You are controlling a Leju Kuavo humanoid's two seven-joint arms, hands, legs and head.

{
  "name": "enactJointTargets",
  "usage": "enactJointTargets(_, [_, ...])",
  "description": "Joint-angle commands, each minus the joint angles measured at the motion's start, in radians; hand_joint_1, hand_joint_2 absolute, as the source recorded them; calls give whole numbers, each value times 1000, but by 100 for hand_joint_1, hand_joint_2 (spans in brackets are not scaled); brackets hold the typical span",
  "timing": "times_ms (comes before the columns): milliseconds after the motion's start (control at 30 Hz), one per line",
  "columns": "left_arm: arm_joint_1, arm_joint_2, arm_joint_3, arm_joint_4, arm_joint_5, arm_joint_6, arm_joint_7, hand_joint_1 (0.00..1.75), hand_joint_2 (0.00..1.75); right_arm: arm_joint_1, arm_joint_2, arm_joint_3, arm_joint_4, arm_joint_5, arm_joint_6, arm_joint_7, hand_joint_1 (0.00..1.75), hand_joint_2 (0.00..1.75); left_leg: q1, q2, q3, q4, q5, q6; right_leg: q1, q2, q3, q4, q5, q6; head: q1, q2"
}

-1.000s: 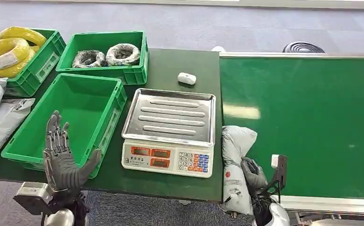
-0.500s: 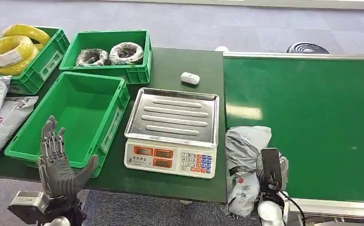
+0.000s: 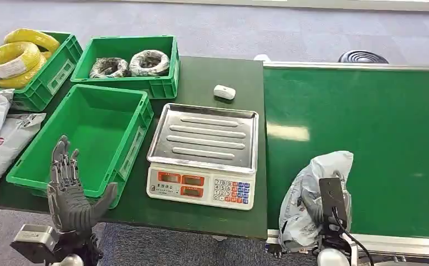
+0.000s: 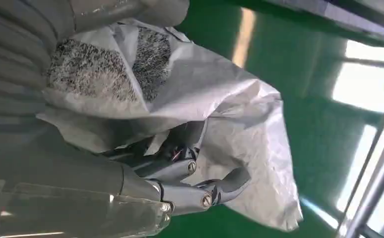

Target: Moved the parcel from conveyor to table for the left to box.

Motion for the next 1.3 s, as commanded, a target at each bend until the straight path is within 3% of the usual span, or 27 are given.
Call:
enactJointTargets(33, [-17,0,2,39,-11,0,8,0,175,-71,-14,-48,184,14,28,8,168,175,0,1,2,-2,0,0,0,0,2,-2,1,0,0,0])
enactJointTargets(67, [-17,0,2,39,-11,0,8,0,175,-71,-14,-48,184,14,28,8,10,175,0,1,3,-2,0,0,0,1,3,-2,1,0,0,0])
enactJointTargets(100, [-15,1,1,41,-14,0,14,0,175,-74,-16,-40,203,48,60,68,0,175,0,1,2,-1,0,0,0,0,2,-2,1,0,0,0])
enactJointTargets(267, [-20,2,-2,56,-18,-1,19,0,175,-77,-34,-25,288,115,132,132,0,175,0,1,3,-2,1,0,0,0,3,-2,1,0,0,0])
enactJointTargets(300, [-20,1,-1,57,-18,0,19,0,175,-81,-38,-18,309,129,137,130,31,175,0,0,2,-1,0,0,0,0,2,-2,1,0,0,0])
enactJointTargets(333, [-15,-1,2,50,-19,1,19,0,175,-84,-35,-15,322,140,141,120,175,175,0,1,3,-2,1,0,0,0,3,-3,1,0,0,0])
enactJointTargets(900, [12,-2,21,15,-24,5,18,0,175,-93,-25,2,246,145,98,78,175,175,0,3,3,-1,0,0,0,2,3,-2,1,0,0,0])
enactJointTargets(1100, [23,-4,31,4,-22,10,5,0,175,-82,-31,12,145,78,14,-9,175,175,-1,3,2,-1,0,0,0,2,2,-1,1,0,0,0])
enactJointTargets(1233, [34,-6,31,1,-22,5,-18,0,175,-75,-37,2,-45,62,-126,-129,175,175,-1,3,1,0,0,0,-1,2,1,0,0,0,0,0])
enactJointTargets(1267, [31,-6,31,6,-22,7,-21,0,175,-76,-42,4,-82,69,-112,-108,175,175,-2,4,1,0,0,0,-1,2,-1,1,0,0,0,0])
enactJointTargets(1300, [22,-4,25,18,-22,3,-28,0,175,-97,-44,5,-123,29,-165,-203,175,175,-2,3,0,0,0,0,-1,2,-1,1,0,0,0,0])
